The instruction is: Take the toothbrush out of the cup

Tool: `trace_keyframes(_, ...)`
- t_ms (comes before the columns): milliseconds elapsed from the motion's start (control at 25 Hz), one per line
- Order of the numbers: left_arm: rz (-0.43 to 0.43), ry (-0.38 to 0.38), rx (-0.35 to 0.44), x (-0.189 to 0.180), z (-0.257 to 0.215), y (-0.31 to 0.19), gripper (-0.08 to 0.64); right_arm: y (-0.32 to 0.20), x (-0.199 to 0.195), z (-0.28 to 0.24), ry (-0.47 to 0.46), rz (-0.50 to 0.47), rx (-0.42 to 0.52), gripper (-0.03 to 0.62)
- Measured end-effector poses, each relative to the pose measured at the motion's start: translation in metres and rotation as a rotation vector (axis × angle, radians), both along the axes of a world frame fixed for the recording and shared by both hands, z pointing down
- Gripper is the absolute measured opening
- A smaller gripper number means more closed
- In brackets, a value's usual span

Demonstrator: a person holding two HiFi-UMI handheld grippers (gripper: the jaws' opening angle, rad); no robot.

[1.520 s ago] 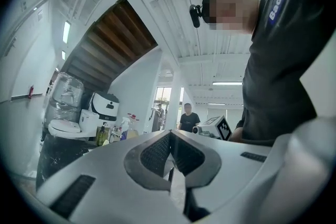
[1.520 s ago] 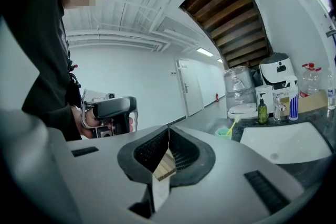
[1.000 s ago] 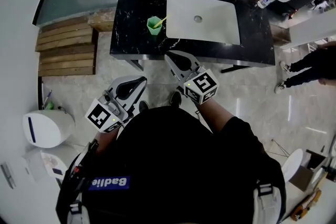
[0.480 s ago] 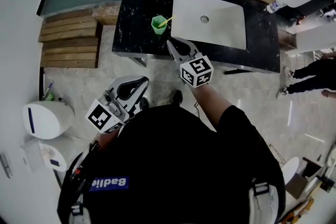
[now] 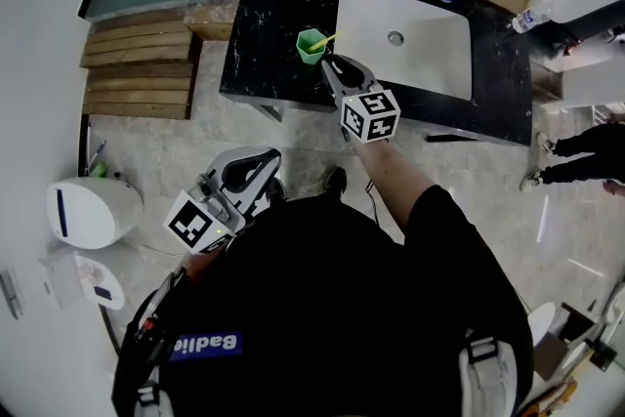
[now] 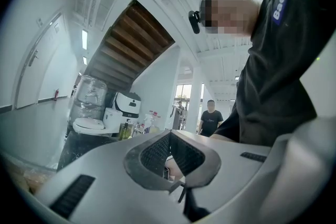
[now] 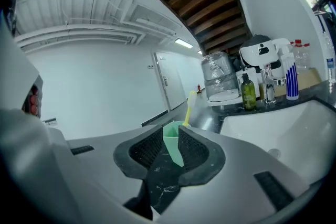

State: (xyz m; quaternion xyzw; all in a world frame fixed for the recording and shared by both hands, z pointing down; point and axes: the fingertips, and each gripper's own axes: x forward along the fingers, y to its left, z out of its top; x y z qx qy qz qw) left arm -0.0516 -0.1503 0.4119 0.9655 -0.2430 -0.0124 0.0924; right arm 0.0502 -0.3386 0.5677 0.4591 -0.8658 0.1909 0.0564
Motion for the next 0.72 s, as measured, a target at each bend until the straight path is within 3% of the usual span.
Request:
trace_keyframes(360,-0.038,0.002,-0.014,-0.015,0.002,0.002,0.002,-0.039,0.008,0.008,-0.042,0.099,-0.025,0.078)
trace_keyframes(720,-0.052,0.0,-0.038,-0.026,0.007,0.005,0.002,-0.056,0.008,0.01,-0.047,0.123,-0.028,0.077)
